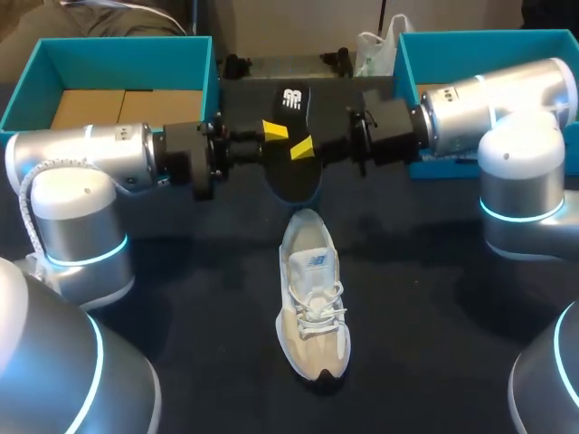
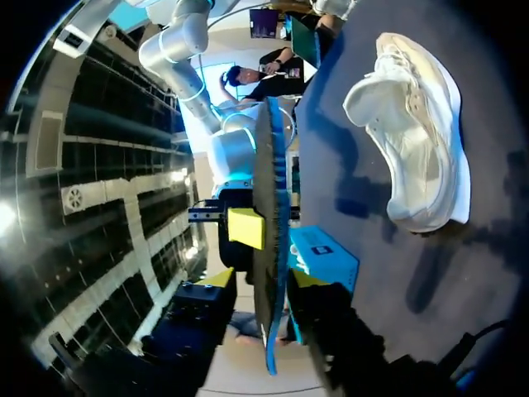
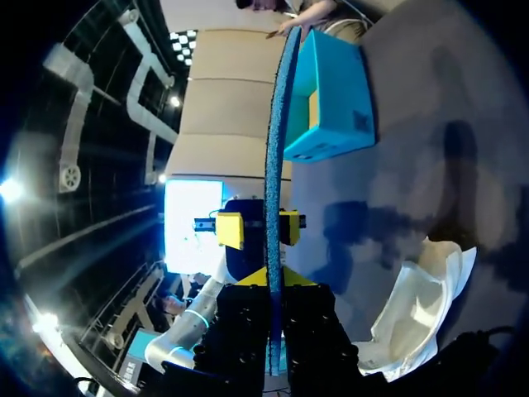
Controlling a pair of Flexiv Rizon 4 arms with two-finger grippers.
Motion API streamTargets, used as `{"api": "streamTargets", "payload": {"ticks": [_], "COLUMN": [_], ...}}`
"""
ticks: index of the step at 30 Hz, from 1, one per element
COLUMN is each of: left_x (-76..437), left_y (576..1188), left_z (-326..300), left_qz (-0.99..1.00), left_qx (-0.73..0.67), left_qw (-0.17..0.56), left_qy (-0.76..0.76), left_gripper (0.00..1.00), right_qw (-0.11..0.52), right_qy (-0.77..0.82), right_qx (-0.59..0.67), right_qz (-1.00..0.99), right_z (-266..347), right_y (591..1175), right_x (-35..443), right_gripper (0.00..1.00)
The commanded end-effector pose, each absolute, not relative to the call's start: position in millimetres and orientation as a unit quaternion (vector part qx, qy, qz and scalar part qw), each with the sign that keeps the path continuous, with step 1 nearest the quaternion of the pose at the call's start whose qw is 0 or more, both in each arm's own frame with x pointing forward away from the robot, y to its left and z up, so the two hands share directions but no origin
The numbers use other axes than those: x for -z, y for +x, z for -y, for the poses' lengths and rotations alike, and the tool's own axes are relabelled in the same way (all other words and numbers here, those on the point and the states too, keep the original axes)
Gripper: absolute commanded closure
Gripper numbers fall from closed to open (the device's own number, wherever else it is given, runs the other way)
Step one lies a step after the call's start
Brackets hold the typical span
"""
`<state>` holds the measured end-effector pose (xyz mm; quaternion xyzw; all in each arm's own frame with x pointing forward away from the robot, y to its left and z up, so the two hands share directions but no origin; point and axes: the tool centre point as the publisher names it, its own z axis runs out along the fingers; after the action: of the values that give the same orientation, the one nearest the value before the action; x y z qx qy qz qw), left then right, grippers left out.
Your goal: Take the shoe out of the shoebox, open the shoe tongue, remove and reinsert the insole, then place the shoe into the shoebox
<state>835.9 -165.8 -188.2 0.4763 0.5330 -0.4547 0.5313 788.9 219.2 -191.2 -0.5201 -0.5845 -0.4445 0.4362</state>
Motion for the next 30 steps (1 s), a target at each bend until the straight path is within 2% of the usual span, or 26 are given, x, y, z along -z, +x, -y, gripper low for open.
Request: {"api": "streamTargets", "payload": {"ticks": [1,3,20,30], "left_x": [176,177,177,193], "left_y": [823,818,816,818], "left_z": [144,135,132,112], "left_qz": [-0.612,-0.652,-0.658,-0.807], "left_qx": [0.466,0.471,0.457,0.41], "left_qw": [0.447,0.404,0.406,0.27], "left_qy": [0.456,0.436,0.439,0.328], "left_gripper": [0.0,0.0,0.0,0.0], "right_qw": [0.423,0.41,0.399,0.364], "right_qy": [-0.513,-0.501,-0.497,-0.466], "right_qx": [0.46,0.469,0.476,0.536], "right_qz": [0.589,0.601,0.606,0.602], "right_z": [-208,-205,-202,-189], "right_y": [782,782,784,772], "right_x": [194,196,197,203], "right_gripper": [1.0,1.0,1.0,1.0]}}
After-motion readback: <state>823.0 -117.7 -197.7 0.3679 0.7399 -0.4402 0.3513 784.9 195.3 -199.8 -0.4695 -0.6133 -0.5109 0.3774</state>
